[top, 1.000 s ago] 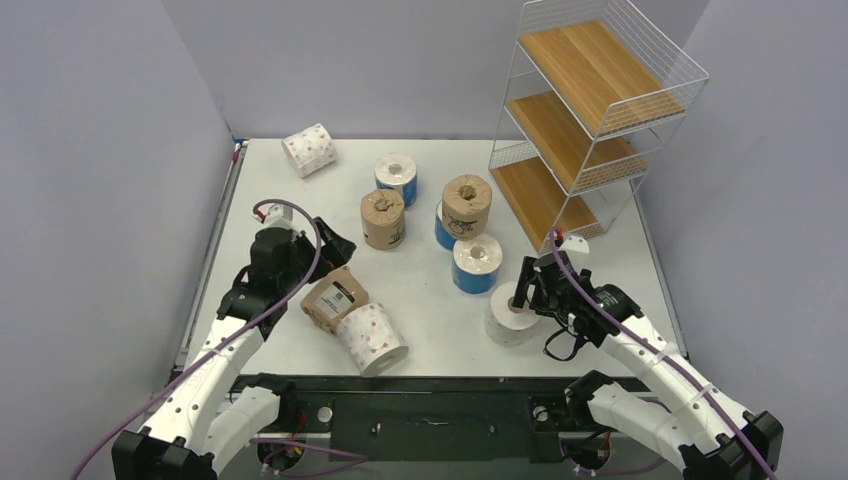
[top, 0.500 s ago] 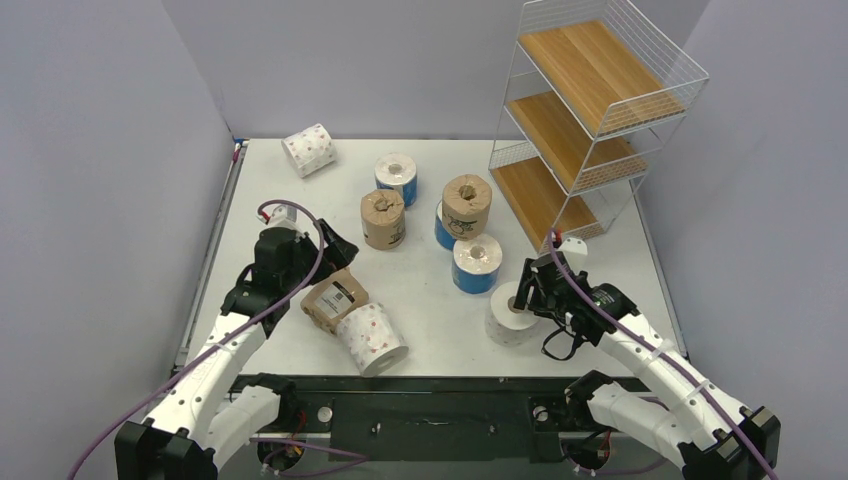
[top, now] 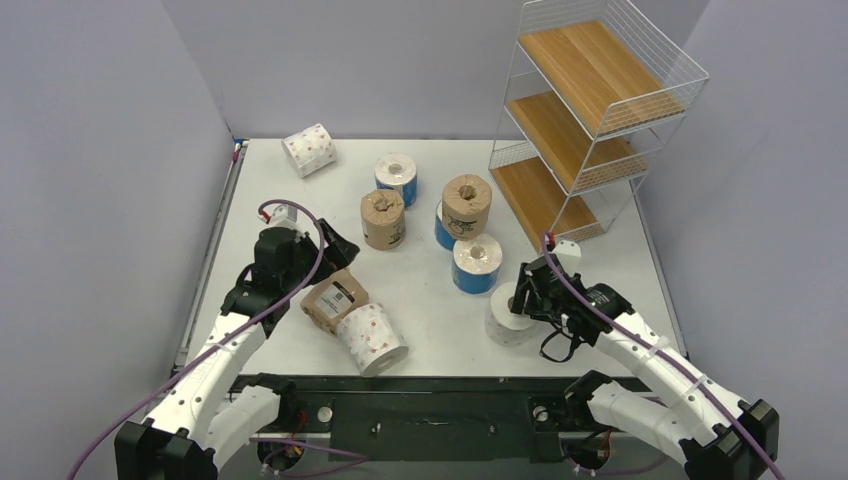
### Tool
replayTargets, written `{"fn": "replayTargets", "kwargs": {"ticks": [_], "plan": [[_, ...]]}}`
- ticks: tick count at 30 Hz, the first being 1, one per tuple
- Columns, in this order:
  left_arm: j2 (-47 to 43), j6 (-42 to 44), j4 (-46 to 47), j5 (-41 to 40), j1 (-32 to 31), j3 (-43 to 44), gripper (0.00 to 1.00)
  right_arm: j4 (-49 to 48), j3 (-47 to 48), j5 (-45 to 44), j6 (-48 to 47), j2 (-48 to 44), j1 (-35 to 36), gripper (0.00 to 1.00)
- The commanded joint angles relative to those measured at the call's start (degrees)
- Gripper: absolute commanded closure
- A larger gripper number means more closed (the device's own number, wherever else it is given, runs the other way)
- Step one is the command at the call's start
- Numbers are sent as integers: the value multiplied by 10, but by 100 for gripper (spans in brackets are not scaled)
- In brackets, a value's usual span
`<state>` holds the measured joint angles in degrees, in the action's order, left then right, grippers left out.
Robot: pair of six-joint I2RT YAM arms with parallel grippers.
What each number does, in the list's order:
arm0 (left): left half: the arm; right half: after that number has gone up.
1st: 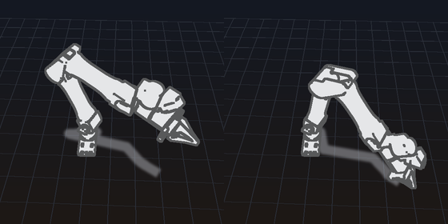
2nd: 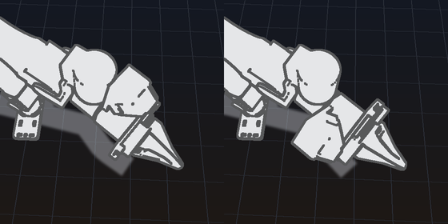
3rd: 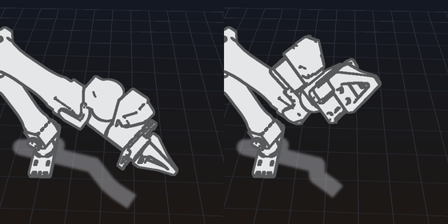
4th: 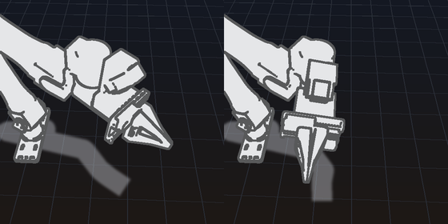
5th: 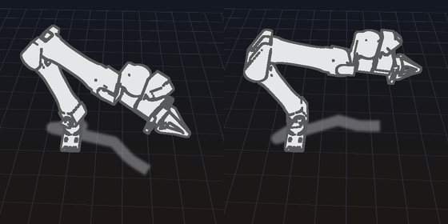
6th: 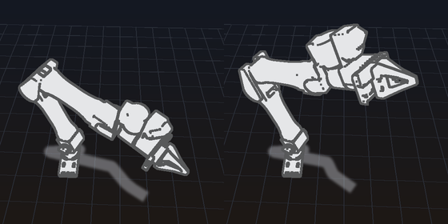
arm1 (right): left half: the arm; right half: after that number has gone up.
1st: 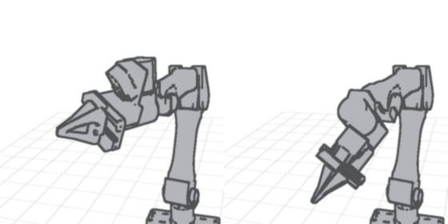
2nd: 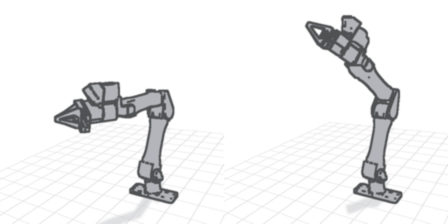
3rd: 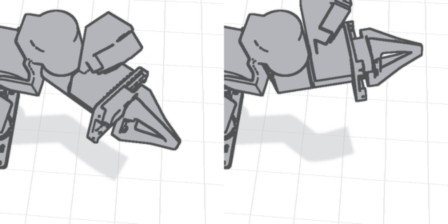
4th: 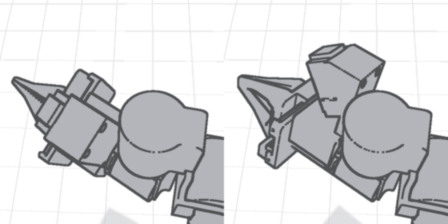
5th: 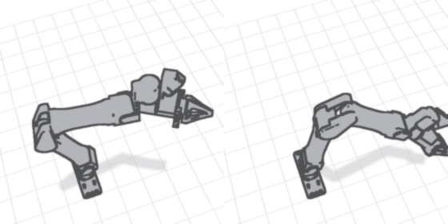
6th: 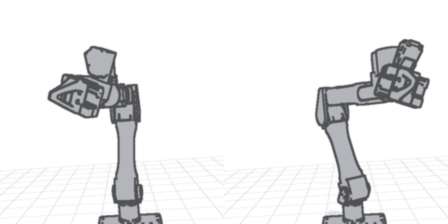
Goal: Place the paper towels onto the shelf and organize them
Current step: Pick up the paper towel from the center of the board.
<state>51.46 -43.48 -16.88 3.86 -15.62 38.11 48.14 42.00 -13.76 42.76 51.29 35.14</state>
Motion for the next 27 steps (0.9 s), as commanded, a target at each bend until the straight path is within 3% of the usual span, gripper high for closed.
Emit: {"fn": "replayTargets", "kwargs": {"ticks": [1,10,15,27], "plan": [[-6,-6,26,11,-1,5,4,2,-7,-6,7,5,5,40],[-8,-8,27,11,-1,0,4,-7,-12,-1,10,14,8,52],[-9,-9,27,11,-1,0,4,-3,-4,-3,10,3,8,64],[-6,-10,26,12,-1,18,4,55,64,-15,-12,-21,15,72]]}}
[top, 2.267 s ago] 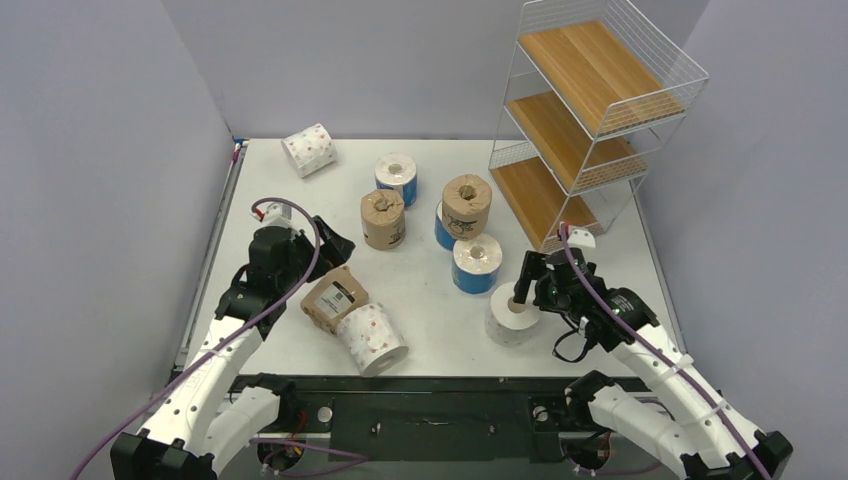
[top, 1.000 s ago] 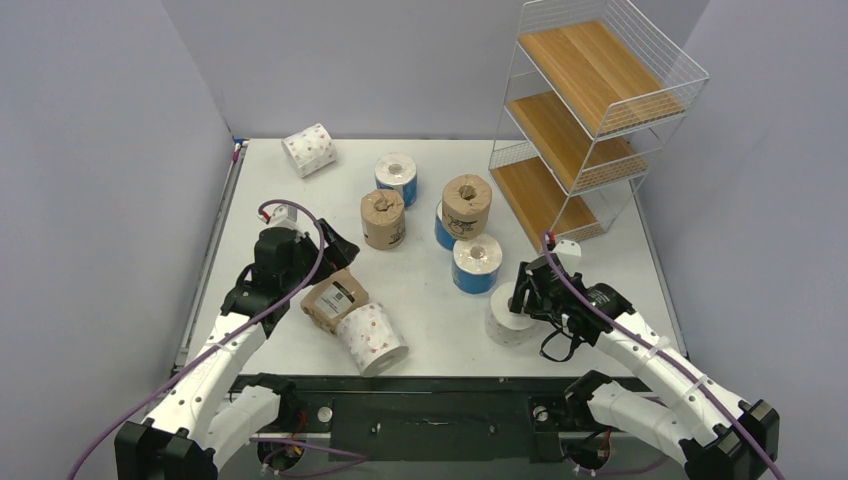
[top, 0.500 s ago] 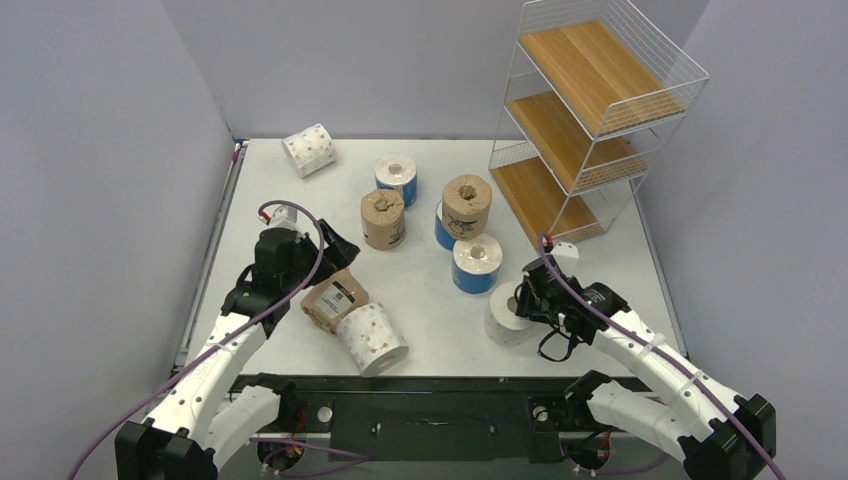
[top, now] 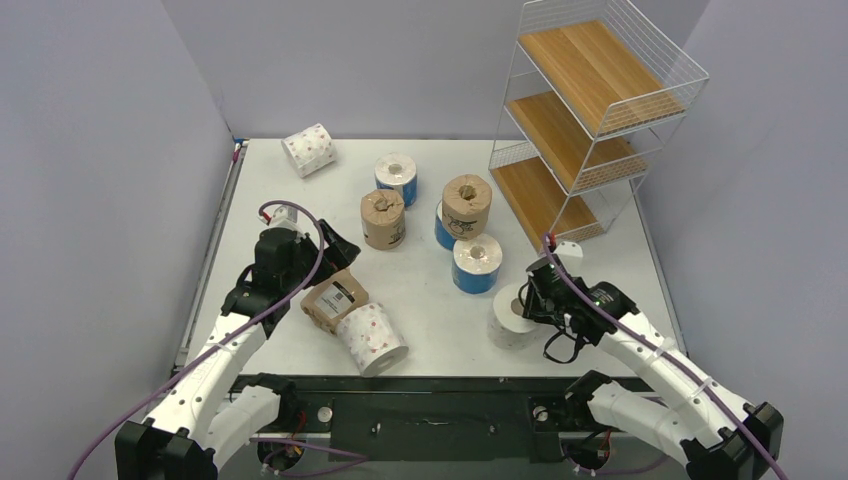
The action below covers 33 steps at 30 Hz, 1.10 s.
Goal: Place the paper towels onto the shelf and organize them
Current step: Pick up the paper towel from the center of the board.
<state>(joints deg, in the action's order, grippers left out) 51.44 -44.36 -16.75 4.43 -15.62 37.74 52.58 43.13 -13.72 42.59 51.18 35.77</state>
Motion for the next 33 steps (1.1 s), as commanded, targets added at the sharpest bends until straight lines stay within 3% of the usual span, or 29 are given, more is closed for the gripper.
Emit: {"fn": "replayTargets", "kwargs": {"ticks": [1,13,25,29,33], "plan": [[-5,-1,24,6,-1,24,4,13,63,-14,-16,-24,10,72],[6,-4,17,4,0,65,4,127,286,-49,-99,17,16,72],[51,-28,46,22,-2,190,4,185,635,-87,-167,170,13,72],[69,-36,86,59,-3,225,4,199,757,-99,-173,218,7,72],[96,-45,151,87,-23,253,4,189,810,-99,-160,249,-1,71]]}}
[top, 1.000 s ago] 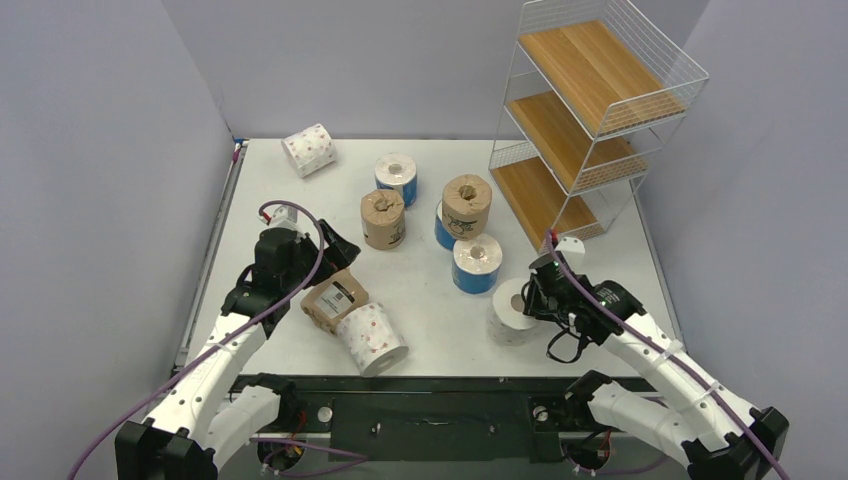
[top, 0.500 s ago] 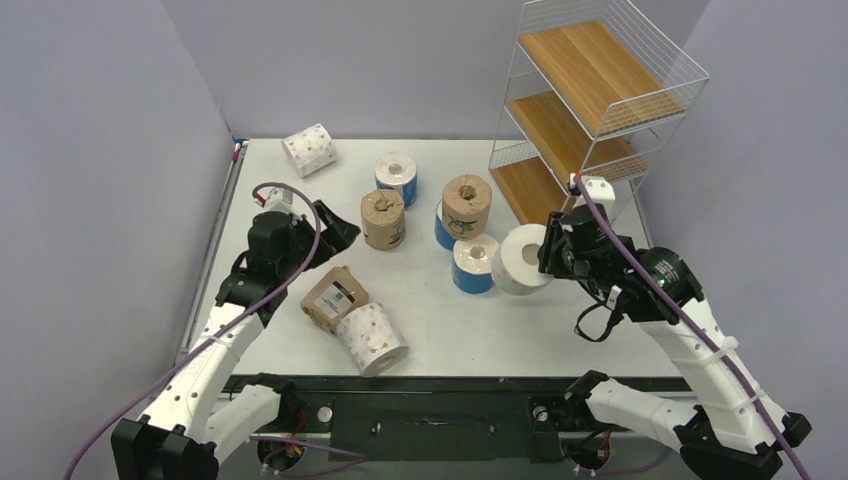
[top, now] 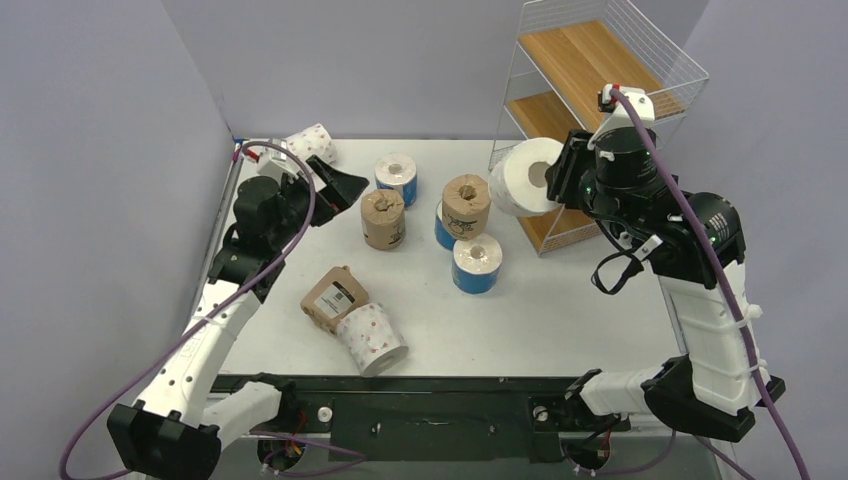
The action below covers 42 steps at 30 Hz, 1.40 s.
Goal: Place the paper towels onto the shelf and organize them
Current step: Pick up the paper towel from the center of the board.
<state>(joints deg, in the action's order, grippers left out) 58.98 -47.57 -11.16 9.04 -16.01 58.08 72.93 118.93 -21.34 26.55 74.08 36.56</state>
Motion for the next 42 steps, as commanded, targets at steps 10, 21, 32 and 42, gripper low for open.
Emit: {"fn": "replayTargets", "kwargs": {"ticks": [10,21,32,42], "plan": [[123,78,312,27,-130,118,4,-69,78,39,32,55,-74,71],[204,162,550,157,-157,110,4,-80,100,54,41,68,-96,70],[280,339,584,165,-228,115,4,-91,61,63,51,62,-122,70],[351,451,630,122,-264,137,4,-83,24,84,59,61,-134,69]]}}
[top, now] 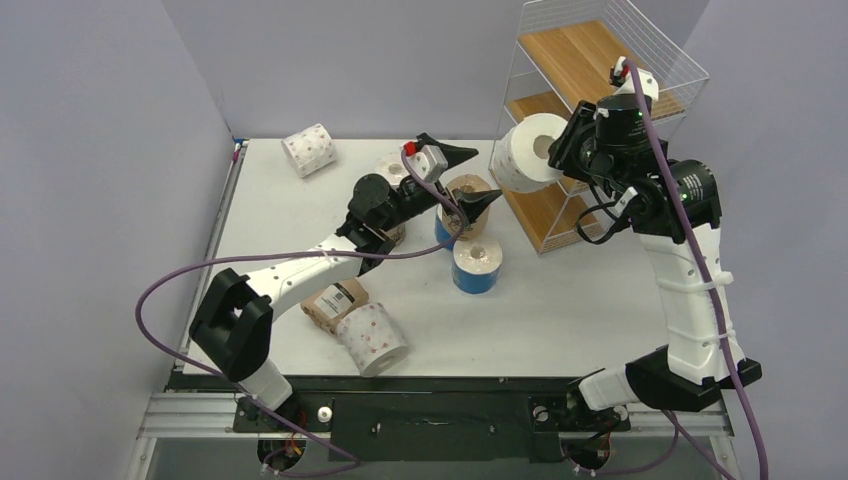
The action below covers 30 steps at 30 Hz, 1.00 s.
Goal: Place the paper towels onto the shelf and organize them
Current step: Place the paper towel on the shelf.
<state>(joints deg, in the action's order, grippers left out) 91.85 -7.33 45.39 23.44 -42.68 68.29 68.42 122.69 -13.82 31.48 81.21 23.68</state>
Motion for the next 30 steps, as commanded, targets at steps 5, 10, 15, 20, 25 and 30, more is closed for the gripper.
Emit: {"fn": "replayTargets", "kwargs": {"ticks": [5,10,15,20,25,30], "plan": [[37,67,94,-19,0,36,4,-39,-29,14,7,-11,-9,69],[55,119,69,-15,-8,53,4,-44,-40,28,5,-9,-17,69],[73,132,73,0,-15,62,4,-54,-55,38,5,-7,-37,69],[111,116,76,13,-18,99,4,-70,-57,39,12,4,-47,69],[153,102,80,21,-18,134,4,-85,-55,44,23,22,-54,69],[180,91,81,25,-17,160,4,-94,-57,37,27,37,-56,68]]}}
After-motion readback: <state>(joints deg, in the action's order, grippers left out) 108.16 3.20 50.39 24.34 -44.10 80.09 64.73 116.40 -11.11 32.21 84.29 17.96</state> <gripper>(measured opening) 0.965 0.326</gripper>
